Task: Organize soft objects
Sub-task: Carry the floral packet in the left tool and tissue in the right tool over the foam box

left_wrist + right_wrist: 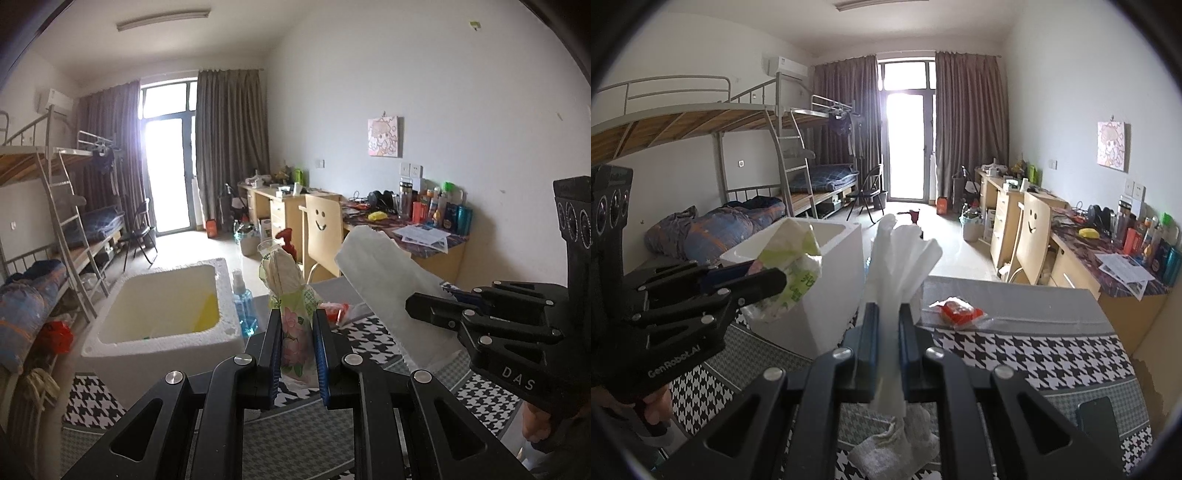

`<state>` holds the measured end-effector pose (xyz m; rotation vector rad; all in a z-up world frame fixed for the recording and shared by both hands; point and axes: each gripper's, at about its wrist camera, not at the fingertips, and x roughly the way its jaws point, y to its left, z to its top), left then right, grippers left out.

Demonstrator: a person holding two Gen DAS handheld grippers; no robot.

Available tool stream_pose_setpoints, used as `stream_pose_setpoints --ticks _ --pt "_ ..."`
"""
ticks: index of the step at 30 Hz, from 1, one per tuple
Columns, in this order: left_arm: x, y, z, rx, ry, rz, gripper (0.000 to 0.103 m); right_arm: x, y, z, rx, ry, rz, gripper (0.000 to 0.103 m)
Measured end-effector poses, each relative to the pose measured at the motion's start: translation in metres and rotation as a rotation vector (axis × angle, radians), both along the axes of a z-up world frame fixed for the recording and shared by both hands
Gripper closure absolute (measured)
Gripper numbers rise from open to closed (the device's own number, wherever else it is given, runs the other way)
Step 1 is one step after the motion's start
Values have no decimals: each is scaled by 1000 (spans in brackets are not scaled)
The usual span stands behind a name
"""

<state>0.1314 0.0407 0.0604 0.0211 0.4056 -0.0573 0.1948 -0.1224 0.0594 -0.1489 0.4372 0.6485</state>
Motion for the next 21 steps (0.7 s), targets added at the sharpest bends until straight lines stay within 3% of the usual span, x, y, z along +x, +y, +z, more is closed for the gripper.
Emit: stream_pose_setpoints --ticks 21 --pt "11 21 19 -3 -41 58 86 12 23 16 -3 -25 46 90"
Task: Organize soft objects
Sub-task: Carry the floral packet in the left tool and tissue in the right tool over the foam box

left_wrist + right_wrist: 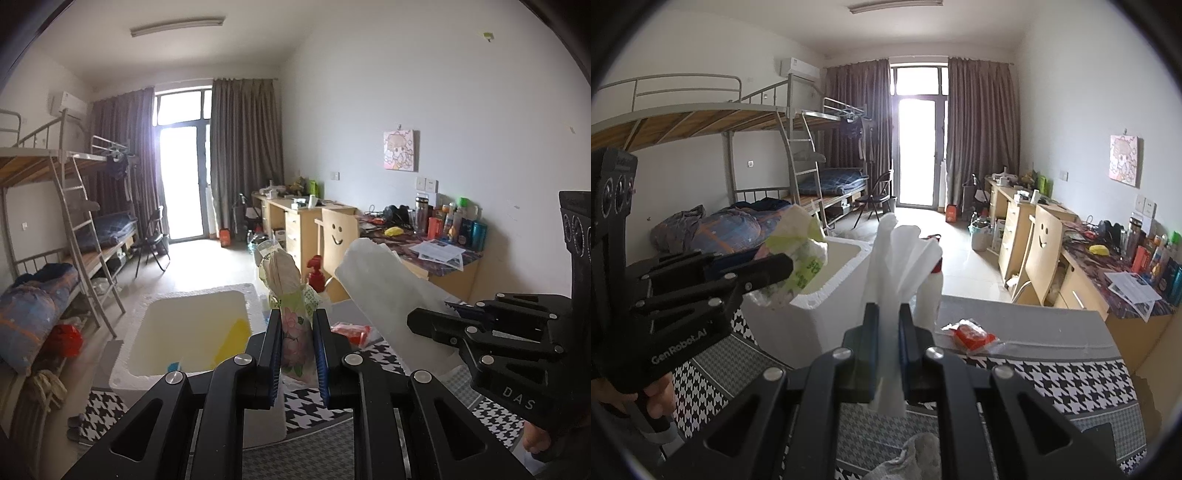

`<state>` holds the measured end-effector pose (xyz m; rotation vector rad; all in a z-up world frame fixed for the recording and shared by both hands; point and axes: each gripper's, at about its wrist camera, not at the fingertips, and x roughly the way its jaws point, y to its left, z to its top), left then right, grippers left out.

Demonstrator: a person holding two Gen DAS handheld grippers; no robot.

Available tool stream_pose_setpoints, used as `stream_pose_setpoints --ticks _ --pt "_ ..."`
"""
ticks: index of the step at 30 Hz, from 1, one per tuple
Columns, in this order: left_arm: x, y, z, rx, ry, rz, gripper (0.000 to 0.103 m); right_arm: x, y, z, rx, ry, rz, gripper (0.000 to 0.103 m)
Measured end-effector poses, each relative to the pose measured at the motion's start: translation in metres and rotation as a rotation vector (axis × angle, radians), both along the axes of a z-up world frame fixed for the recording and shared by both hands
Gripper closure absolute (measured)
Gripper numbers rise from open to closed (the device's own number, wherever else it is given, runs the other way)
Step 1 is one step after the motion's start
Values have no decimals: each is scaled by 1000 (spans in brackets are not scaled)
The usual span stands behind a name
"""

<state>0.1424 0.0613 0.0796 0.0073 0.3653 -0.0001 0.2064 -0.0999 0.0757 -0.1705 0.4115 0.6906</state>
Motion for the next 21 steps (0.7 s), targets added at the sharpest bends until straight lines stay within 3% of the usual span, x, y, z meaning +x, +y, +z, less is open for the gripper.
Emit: stream_pose_setpoints --ticks 21 --pt "12 31 8 -18 -2 73 86 14 39 12 -19 -6 72 90"
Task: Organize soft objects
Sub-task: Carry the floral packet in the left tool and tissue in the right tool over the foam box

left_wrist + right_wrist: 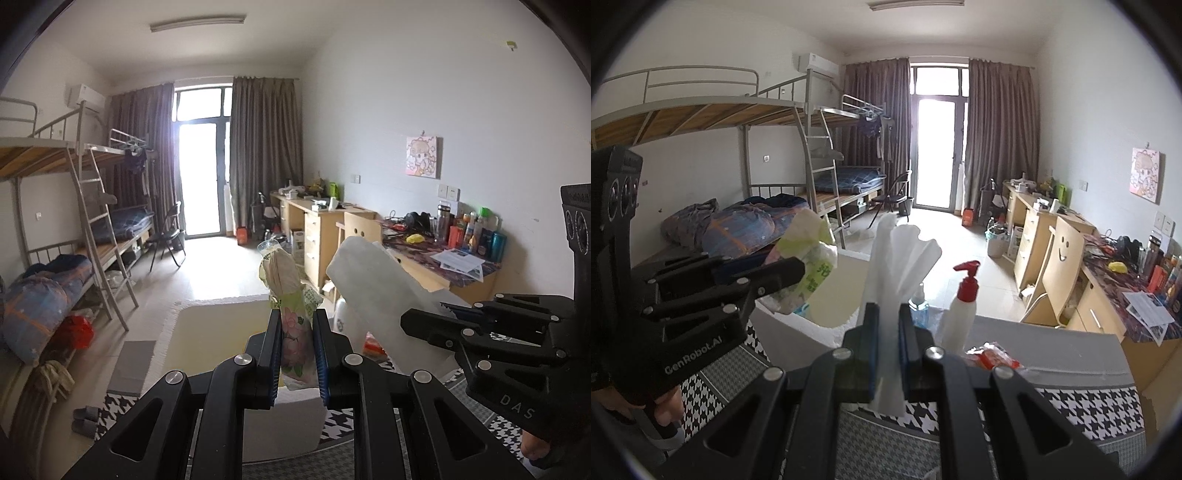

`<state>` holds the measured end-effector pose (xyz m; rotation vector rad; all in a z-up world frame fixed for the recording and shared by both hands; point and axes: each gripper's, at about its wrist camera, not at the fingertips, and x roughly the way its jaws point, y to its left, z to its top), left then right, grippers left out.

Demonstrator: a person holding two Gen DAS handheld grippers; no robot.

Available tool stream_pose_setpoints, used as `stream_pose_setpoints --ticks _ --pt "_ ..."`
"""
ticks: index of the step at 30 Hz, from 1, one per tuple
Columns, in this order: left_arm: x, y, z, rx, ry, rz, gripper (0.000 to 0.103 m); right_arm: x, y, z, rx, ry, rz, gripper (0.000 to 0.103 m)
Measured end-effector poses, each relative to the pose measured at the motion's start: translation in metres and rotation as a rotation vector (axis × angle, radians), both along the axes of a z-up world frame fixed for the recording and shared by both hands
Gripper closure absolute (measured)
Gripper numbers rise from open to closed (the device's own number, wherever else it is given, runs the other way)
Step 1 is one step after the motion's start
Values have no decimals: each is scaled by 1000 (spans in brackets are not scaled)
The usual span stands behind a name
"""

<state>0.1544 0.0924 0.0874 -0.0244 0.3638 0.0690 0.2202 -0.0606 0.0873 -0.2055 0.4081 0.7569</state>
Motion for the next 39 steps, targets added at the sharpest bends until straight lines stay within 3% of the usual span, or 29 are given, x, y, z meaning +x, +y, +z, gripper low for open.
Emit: stream_pose_setpoints --ticks 39 --pt "43 44 -21 -44 91 134 86 40 54 -5 -35 60 87 90"
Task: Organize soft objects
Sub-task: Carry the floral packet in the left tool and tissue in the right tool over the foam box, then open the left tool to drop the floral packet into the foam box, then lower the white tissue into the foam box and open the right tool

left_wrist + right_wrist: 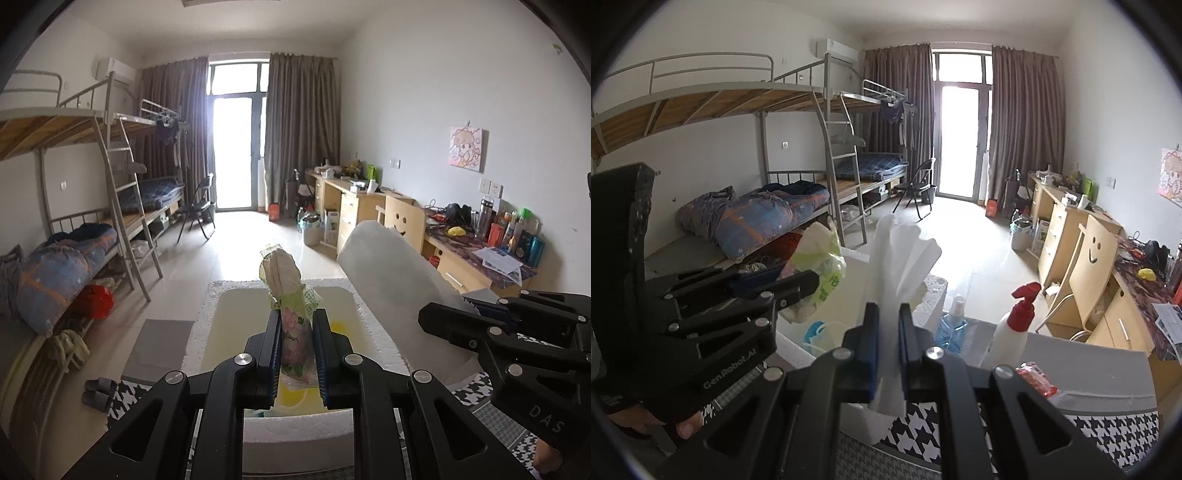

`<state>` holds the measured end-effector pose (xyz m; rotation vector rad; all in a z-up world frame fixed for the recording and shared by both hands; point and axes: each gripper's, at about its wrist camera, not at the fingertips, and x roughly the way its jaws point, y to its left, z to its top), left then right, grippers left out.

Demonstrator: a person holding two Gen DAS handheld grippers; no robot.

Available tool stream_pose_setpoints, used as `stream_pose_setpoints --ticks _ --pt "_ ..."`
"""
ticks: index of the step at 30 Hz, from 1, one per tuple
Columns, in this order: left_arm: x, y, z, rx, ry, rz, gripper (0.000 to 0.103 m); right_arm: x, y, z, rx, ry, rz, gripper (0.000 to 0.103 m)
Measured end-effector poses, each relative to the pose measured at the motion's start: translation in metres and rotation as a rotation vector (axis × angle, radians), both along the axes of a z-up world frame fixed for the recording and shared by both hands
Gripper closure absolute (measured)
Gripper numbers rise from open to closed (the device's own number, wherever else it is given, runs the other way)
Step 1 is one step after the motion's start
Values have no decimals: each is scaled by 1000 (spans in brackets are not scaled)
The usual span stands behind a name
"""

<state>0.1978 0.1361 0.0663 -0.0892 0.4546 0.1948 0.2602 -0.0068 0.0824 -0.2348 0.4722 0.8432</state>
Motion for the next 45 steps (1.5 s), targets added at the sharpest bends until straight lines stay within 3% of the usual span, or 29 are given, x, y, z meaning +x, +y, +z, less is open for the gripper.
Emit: stream_pose_setpoints --ticks 21,24,26,31,45 --pt "21 17 -16 -37 67 2 83 9 11 -5 -20 30 -7 90" --pt "21 17 -17 -34 73 8 62 9 11 -4 -18 30 -11 90" --pt "18 18 -16 -27 66 23 35 9 11 -4 -18 30 -12 90" --pt "9 20 -10 -22 33 56 15 10 12 -3 -16 29 -18 90" --pt "-14 38 8 7 -7 156 9 11 18 -5 -22 28 7 90"
